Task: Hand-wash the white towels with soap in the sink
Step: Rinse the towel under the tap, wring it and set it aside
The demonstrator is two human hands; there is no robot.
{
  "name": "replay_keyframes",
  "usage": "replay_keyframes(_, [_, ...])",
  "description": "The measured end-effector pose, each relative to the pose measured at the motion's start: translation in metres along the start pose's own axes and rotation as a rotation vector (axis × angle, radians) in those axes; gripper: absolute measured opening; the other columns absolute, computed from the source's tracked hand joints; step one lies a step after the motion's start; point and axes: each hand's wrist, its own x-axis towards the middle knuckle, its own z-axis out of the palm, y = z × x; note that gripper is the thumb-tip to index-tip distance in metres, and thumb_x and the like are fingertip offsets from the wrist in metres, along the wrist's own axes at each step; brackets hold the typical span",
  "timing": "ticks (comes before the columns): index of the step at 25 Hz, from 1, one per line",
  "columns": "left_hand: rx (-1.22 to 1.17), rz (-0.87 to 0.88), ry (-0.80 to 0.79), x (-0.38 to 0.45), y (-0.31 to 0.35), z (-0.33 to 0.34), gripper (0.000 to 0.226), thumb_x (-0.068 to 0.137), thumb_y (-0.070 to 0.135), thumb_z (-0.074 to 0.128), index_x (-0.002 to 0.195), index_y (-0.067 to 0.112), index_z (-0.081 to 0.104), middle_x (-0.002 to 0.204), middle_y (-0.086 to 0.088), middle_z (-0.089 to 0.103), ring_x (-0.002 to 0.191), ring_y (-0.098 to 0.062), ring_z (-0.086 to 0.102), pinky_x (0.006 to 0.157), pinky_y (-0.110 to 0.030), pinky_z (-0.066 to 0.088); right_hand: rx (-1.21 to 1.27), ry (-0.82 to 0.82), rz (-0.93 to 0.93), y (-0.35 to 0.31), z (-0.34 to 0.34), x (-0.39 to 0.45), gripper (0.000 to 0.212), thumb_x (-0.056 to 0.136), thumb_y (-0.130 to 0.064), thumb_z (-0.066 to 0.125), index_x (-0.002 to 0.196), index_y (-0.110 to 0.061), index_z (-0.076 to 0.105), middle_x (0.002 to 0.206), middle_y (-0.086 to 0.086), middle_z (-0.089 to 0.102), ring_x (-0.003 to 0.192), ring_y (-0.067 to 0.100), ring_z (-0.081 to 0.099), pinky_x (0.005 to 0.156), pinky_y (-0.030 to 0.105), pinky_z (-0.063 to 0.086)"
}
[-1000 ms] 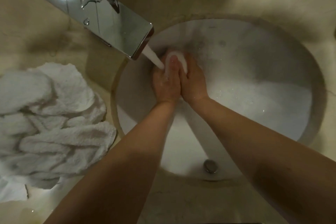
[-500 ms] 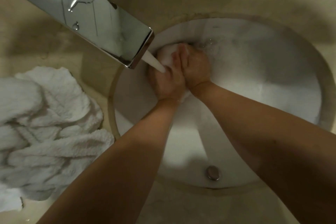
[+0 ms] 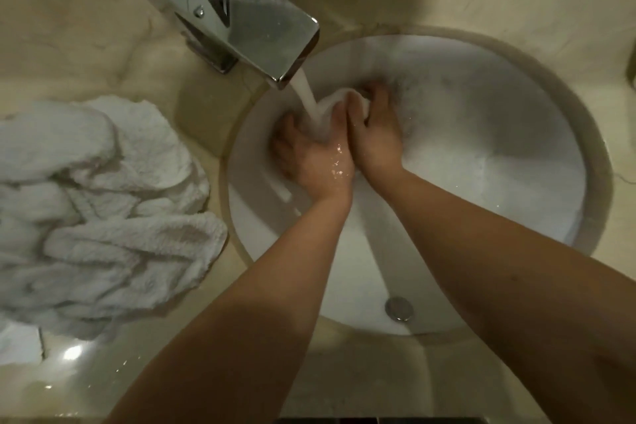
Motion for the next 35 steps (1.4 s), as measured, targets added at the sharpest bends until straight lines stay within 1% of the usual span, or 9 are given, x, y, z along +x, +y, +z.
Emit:
replay_keyframes(4, [-0.329,-0.503,-0.294,0.010,0.022,-0.016,0.098,0.054,0.077,0.077,0.130,0.017,0.059,0.131,-0.001,0.059,0.124,-0.021,0.055,0.108,-0.039,0.043,0.135,-0.042,0.110,-0.006,0.000,-0.003,0.031,0.095,-0.047,0.048,0.093,-0.018,0.059,0.100,0.008,0.064,0.093,0.024,0.062,0.084,0.042,0.051])
replay_keyframes(8, [-0.499,-0.343,-0.351,0.016,0.017,-0.023,0.055,0.073,0.057,0.079,0.111,0.018,0.071,0.105,0.007,0.072,0.098,-0.005,0.068,0.097,-0.028,0.053,0.336,0.050,-0.028,-0.012,0.000,-0.015,0.035,0.087,-0.048,0.042,0.090,-0.019,0.060,0.102,0.006,0.060,0.089,0.014,0.059,0.082,0.028,0.049])
replay_keyframes(13, [-0.442,-0.098,-0.283,0.007,0.009,-0.027,0.063,0.081,0.059,0.067,0.129,0.018,0.057,0.124,-0.002,0.060,0.110,-0.015,0.060,0.099,-0.033,0.048,0.340,0.053,-0.221,-0.014,-0.010,-0.019,0.030,0.090,-0.017,0.046,0.115,-0.008,0.059,0.113,0.008,0.052,0.091,0.005,0.050,0.084,0.022,0.047])
replay_keyframes(18, [-0.257,0.168,-0.299,0.011,-0.014,-0.022,0.058,0.081,0.061,0.060,0.119,0.017,0.065,0.116,-0.006,0.065,0.111,-0.021,0.062,0.100,-0.040,0.049,0.184,-0.073,-0.219,0.002,-0.012,-0.020,0.054,0.090,-0.042,0.042,0.130,-0.009,0.061,0.117,0.006,0.043,0.100,0.013,0.051,0.096,0.016,0.043])
replay_keyframes(22, [-0.490,-0.072,-0.296,0.014,0.011,-0.025,0.032,0.069,0.063,0.054,0.088,0.041,0.068,0.096,0.010,0.067,0.098,-0.011,0.065,0.094,-0.031,0.050,-0.185,0.129,-0.335,-0.005,-0.009,-0.013,0.041,0.083,-0.042,0.051,0.106,-0.013,0.068,0.127,0.016,0.048,0.113,0.031,0.052,0.094,0.047,0.048])
replay_keyframes(24, [-0.523,-0.078,-0.286,0.014,0.020,-0.023,0.031,0.079,0.055,0.052,0.091,0.031,0.067,0.094,0.009,0.068,0.094,-0.007,0.065,0.086,-0.023,0.048,-0.004,-0.009,-0.338,-0.007,-0.011,-0.009,0.042,0.080,-0.033,0.050,0.113,-0.010,0.062,0.136,0.010,0.047,0.122,0.019,0.049,0.098,0.035,0.046])
replay_keyframes(27, [-0.517,-0.053,-0.305,0.015,0.015,-0.013,0.051,0.087,0.054,0.047,0.105,0.012,0.069,0.100,0.000,0.071,0.097,-0.009,0.067,0.086,-0.019,0.049,0.417,-0.194,-0.042,-0.011,-0.010,-0.009,0.039,0.088,-0.021,0.048,0.125,-0.013,0.059,0.118,-0.006,0.059,0.103,-0.007,0.056,0.089,0.015,0.046])
replay_keyframes(32, [-0.412,0.057,-0.367,0.014,0.002,0.000,0.055,0.094,0.047,0.040,0.123,0.007,0.065,0.114,0.004,0.065,0.105,0.000,0.059,0.097,-0.014,0.044,0.168,-0.125,-0.041,0.005,0.003,-0.015,0.053,0.094,-0.053,0.042,0.128,-0.017,0.059,0.119,0.002,0.065,0.103,0.014,0.062,0.083,0.019,0.044])
replay_keyframes(35, [-0.367,0.023,-0.360,0.020,-0.016,0.011,0.049,0.095,0.049,0.048,0.118,0.010,0.066,0.114,-0.004,0.070,0.107,-0.015,0.066,0.097,-0.038,0.052,0.020,-0.081,-0.102,0.008,0.010,-0.012,0.047,0.097,-0.050,0.041,0.120,-0.015,0.064,0.113,0.007,0.066,0.102,0.022,0.062,0.080,0.028,0.045])
